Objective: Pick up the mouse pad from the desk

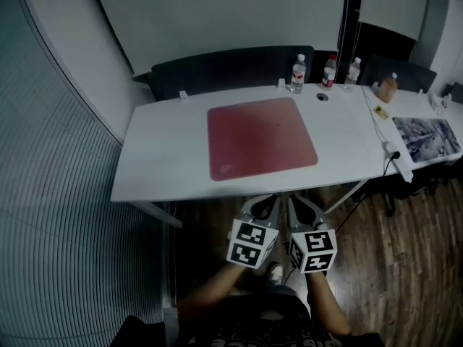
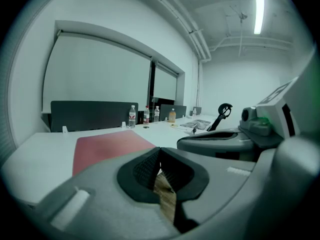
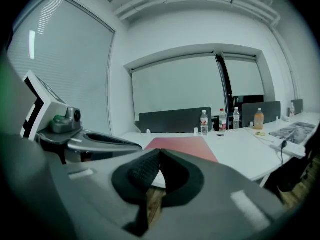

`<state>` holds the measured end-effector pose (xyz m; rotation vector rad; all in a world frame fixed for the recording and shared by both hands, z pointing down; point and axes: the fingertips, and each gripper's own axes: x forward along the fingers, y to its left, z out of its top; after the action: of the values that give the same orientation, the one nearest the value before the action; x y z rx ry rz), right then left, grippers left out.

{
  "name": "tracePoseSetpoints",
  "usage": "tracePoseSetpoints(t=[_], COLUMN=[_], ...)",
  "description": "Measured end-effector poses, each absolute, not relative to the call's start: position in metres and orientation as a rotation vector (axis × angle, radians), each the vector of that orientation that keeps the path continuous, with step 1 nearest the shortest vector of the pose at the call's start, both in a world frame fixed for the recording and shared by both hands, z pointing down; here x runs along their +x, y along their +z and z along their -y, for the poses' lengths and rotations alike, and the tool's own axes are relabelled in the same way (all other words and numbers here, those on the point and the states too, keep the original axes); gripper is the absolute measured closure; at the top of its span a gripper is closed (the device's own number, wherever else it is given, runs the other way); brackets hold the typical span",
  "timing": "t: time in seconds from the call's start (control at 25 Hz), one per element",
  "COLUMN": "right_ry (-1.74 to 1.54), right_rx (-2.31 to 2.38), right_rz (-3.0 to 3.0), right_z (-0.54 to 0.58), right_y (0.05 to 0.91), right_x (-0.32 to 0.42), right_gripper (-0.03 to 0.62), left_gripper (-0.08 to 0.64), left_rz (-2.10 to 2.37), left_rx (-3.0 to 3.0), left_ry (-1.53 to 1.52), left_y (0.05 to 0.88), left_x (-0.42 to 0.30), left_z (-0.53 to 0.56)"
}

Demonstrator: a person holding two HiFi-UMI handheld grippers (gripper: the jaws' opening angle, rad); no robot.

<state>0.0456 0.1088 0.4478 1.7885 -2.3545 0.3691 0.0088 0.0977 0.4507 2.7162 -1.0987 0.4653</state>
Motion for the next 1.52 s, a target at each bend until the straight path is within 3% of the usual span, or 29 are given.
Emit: tracePoseSetpoints(t=[0.68, 1.52], right_ry=[0.418, 0.350], right_rx=[1.664, 1.594], right_rz=[2.427, 2.437], right_z=[-0.056, 0.048], right_y=[0.465, 0.461], right_x=[0.110, 0.088], right_gripper=[0.591, 0.591], left_gripper=[0.554, 0.554], left_rz=[1.233, 1.291], left_rx=[2.654, 2.608], left_ry=[0.516, 0.452], left_y=[0.459, 0.459], left_x=[0.070, 0.041], left_z=[-0.043, 0.064])
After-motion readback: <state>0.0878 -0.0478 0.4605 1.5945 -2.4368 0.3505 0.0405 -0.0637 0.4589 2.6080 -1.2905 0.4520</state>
